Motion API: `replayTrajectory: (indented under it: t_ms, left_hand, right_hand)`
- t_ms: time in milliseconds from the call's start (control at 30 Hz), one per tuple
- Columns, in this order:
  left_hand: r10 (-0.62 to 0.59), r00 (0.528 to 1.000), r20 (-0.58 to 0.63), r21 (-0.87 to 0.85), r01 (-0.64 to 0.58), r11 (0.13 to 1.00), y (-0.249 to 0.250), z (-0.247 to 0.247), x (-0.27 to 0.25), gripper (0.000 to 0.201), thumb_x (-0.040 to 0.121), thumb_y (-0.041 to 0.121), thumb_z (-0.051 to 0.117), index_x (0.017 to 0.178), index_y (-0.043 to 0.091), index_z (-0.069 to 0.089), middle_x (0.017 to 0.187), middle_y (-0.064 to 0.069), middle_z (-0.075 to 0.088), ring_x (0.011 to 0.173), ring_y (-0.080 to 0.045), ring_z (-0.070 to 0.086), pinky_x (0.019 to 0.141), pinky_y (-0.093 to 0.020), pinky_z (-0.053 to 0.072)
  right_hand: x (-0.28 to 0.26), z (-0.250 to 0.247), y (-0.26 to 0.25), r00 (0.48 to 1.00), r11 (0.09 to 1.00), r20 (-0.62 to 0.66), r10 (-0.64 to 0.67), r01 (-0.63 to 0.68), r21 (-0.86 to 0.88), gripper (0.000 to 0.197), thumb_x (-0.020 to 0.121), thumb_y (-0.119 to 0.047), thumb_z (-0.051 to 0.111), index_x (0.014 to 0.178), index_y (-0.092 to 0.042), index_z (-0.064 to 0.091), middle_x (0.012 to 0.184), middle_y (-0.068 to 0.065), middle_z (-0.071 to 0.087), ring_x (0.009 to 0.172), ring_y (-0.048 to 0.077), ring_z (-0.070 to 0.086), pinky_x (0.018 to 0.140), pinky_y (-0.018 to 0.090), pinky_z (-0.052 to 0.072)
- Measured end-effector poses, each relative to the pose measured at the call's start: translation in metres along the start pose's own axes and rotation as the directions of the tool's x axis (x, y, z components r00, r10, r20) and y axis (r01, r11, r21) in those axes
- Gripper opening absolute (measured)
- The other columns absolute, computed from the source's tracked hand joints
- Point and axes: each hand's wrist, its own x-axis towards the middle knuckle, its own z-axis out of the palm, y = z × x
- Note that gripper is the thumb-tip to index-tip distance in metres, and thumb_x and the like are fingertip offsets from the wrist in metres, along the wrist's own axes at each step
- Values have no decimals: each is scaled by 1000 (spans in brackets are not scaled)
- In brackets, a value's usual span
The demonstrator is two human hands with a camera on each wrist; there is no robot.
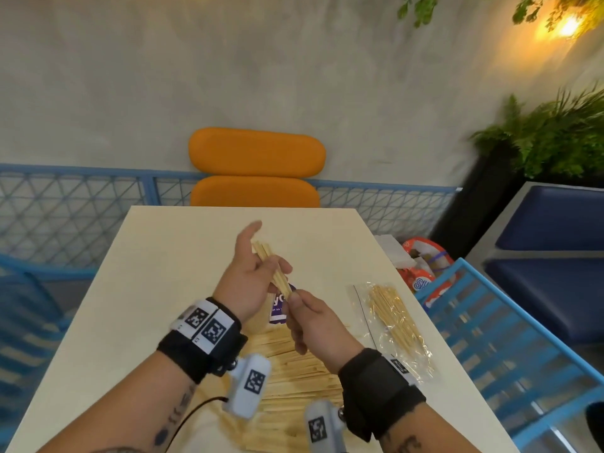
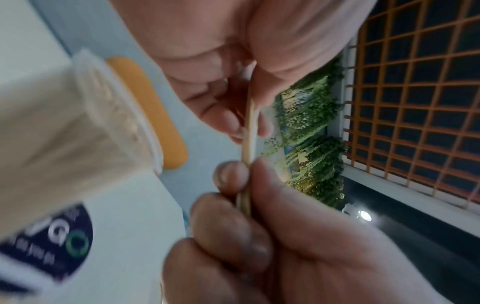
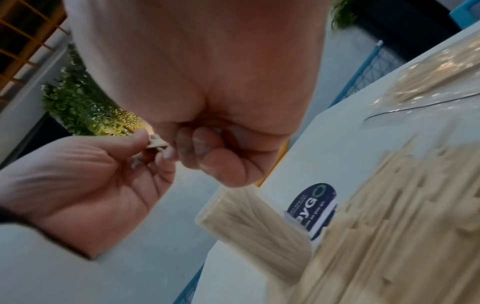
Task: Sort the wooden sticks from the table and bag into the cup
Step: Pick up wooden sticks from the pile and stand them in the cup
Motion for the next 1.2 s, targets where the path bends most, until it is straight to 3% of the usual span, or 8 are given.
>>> replayTrajectory:
  t_ms: [200,433,600,800,900,967,1100,1200]
  left_hand:
    - [123,992,24,81,-125,989,18,-37,12,34,101,10,52,114,41,47,87,-2,74,70,-37,68,72,-45,59]
    - [300,937,-179,256,-250,934,12,-61,26,38,103,15,43,103,52,42,84,11,72,81,-14,68,77,-33,57]
    - [246,955,-169,335,-179,925,-12,-55,20,25,103,17,43,109,42,41,84,10,71,71,-10,66,65,-21,52]
    - [170,985,38,496,-166,852,-48,-39,18,27,104,20,40,107,46,34,84,12,69,72,-15,64,76,-32,51]
    - [95,985,144,668,-168,725,-68,-36,18,26,102,14,35,103,40,36,82,12,69,81,-11,63,120,-43,19]
    - [90,978,188,707,-198,678,-74,-35,16,25,101,10,35,100,35,41,87,12,67,88,-7,63,122,-51,-8]
    - [96,960,262,666,-252,703,-83,-34,13,23,106,22,31,94,35,47,129,-1,63,141,-16,39,122,-49,-13]
    - [137,944,299,665,-309,680,-92,-37,13,44,100,37,26,116,27,66,144,6,55,151,-15,18,120,-42,-17]
  right_hand:
    - [20,21,-23,995,995,18,-97,97,1,37,109,-32,35,112,3,48,68,-5,39,54,9,36,50,28,33]
    - [47,23,-4,975,982,-219,-46,3,-190,30,105,-22,44,135,-27,49,122,-1,57,91,13,61,65,15,48]
    - [55,25,19,984,832,-121,-128,40,-553,55,101,-7,47,153,-18,34,157,-4,29,143,10,31,110,9,23]
    - [53,25,26,988,818,-122,-94,6,-576,60,102,-10,45,157,-22,24,164,-8,19,150,8,18,120,20,16]
    - [51,23,25,992,843,-107,-68,0,-537,63,101,-10,44,158,-26,22,165,-10,16,150,7,18,121,22,18]
    - [50,20,25,991,871,-122,-59,-8,-491,64,101,-10,45,158,-25,20,165,-10,16,150,7,17,121,24,18]
    - [40,11,38,970,915,-236,-57,-44,-401,63,100,-8,44,157,-23,23,163,-9,22,147,12,27,121,36,26]
    - [28,-3,56,950,910,-313,-13,-118,-397,59,100,-5,42,155,-21,28,160,-5,27,145,16,31,120,39,29]
